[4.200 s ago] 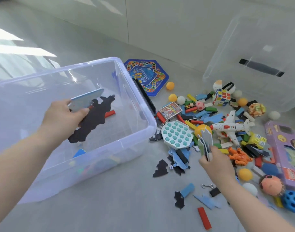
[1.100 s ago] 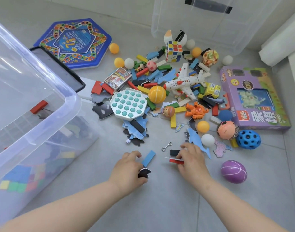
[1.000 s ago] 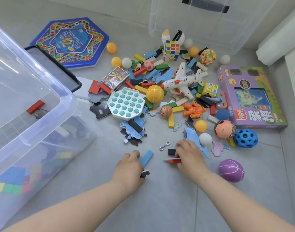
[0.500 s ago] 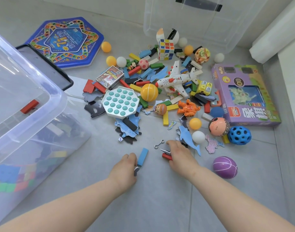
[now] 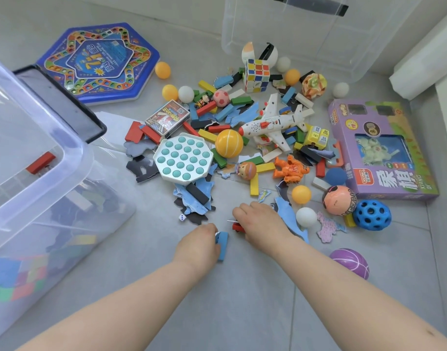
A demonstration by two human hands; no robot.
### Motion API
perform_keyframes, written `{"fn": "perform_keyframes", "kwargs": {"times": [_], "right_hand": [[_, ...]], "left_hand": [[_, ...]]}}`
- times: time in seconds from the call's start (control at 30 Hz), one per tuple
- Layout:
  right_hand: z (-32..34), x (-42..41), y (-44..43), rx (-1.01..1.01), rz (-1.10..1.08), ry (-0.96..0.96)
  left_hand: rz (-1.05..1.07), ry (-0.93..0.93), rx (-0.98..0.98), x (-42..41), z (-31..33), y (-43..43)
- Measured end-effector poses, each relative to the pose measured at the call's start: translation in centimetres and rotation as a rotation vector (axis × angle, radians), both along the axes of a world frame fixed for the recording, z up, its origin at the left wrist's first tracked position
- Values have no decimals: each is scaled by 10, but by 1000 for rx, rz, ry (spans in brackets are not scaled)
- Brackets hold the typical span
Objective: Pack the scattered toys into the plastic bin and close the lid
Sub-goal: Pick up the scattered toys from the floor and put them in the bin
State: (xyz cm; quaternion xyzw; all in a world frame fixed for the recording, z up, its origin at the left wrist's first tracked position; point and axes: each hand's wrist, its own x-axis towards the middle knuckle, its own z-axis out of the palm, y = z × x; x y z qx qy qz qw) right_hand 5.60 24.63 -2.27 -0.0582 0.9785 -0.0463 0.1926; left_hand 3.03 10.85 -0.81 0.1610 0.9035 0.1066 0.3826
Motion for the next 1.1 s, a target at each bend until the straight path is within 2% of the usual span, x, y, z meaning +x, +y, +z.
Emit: {"fn": "perform_keyframes", "kwargs": {"times": [0.07, 0.17, 0.23, 0.33, 0.53, 0.67, 0.8, 0.87, 0.93, 0.97, 1.03, 1.1], "right_hand": [[-2, -2, 0, 42, 17, -26], [7, -8, -6, 121, -16, 77], [10, -8, -6, 64, -55, 27], [8, -6, -3, -6, -232, -134], [20, 12, 9, -191, -588, -94], [48, 18, 7, -406, -779, 65], [94, -2, -16, -550, -744, 182], [125, -23, -37, -622, -653, 255], [160, -49, -63, -729, -570, 320], [176, -63, -77, -783, -531, 358], [204, -94, -109, -856, -430, 483], [218, -124, -144, -906, -346, 529]], "left_hand": [[0, 3, 6, -1, -1, 0], [-4, 12, 14, 0, 1, 2], [-24, 10, 2, 1, 3, 6], [-86, 26, -77, 2, 1, 14], [-212, 39, -125, -1, 3, 20], [-143, -49, 25, -2, 23, -8], [76, -149, 473, -14, 100, -49], [203, -57, 656, -25, 147, -81], [279, 217, 743, -43, 185, -117], [310, 362, 712, -56, 195, -136], [347, 557, 528, -89, 200, -170], [363, 589, 343, -118, 186, -201]]}}
